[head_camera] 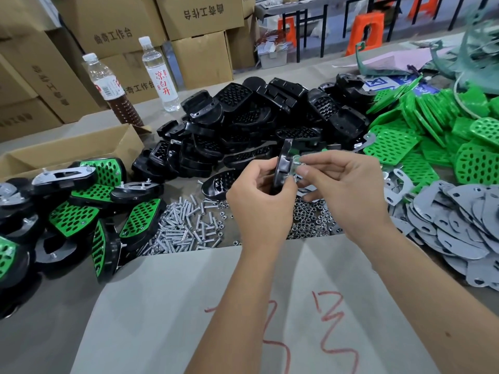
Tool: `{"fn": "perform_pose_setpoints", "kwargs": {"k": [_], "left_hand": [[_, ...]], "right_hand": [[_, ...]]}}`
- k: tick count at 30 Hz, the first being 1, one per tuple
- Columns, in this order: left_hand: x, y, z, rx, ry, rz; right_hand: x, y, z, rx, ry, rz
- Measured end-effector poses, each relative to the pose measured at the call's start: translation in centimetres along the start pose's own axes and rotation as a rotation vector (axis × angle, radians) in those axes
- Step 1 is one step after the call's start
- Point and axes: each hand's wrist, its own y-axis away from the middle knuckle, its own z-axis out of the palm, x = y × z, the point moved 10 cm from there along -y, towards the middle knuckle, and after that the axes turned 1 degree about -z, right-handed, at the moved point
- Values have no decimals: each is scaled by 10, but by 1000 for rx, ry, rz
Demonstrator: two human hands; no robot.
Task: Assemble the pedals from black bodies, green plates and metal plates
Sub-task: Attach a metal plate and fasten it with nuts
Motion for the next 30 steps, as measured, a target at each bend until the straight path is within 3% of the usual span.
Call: {"fn": "perform_pose_setpoints", "kwargs": {"k": [7,17,30], "left_hand": [[-1,2,7,-36,4,21],[-5,3,10,-40,29,3],[-6,2,8,-24,27,-3]], "right_hand": [[-5,1,-4,44,79,-95],[3,-4,-6,33,-4,-68],[-5,-1,-6,82,247,-220]]}}
